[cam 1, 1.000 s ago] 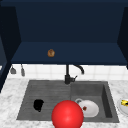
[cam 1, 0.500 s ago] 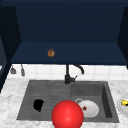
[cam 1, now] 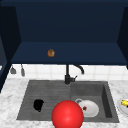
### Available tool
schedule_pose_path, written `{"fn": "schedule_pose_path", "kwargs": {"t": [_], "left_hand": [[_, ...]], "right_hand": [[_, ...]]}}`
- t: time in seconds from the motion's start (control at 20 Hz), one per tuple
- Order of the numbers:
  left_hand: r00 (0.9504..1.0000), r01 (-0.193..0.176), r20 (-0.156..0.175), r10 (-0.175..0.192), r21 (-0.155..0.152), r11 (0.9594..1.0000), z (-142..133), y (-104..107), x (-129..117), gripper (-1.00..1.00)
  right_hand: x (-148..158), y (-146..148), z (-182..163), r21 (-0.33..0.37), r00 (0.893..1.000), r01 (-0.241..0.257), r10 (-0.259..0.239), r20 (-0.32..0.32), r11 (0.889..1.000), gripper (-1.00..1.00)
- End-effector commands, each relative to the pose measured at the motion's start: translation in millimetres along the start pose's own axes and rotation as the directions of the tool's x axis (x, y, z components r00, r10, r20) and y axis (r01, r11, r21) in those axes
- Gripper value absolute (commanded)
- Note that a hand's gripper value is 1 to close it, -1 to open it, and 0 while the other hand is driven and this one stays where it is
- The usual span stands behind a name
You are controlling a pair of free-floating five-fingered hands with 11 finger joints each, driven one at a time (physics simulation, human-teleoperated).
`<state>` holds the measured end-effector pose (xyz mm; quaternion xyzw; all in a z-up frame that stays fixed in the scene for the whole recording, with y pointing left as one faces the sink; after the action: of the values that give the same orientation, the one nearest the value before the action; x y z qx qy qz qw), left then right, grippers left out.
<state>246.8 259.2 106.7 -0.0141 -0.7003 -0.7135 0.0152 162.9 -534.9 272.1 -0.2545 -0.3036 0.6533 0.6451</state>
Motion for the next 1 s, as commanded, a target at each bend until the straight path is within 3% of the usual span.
{"fn": "schedule_pose_path", "kwargs": {"t": [0.0, 0.5, 0.95], "left_hand": [[1.0, 0.0, 0.0, 0.0, 0.0, 1.0, 0, 0, 0, 0.0], [1.0, 0.0, 0.0, 0.0, 0.0, 1.0, 0, 0, 0, 0.0], [1.0, 0.0, 0.0, 0.0, 0.0, 1.0, 0, 0, 0, 0.0]], "right_hand": [[-2, 2, -6, 0.046, 1.0, -0.002, 0.002, 0.005, 0.999, -1.0], [-10, 7, -22, 0.111, 1.0, 0.001, -0.001, 0.006, 0.994, -1.0], [-15, 11, -38, 0.124, 1.0, 0.002, -0.002, 0.001, 0.992, -1.0]]}}
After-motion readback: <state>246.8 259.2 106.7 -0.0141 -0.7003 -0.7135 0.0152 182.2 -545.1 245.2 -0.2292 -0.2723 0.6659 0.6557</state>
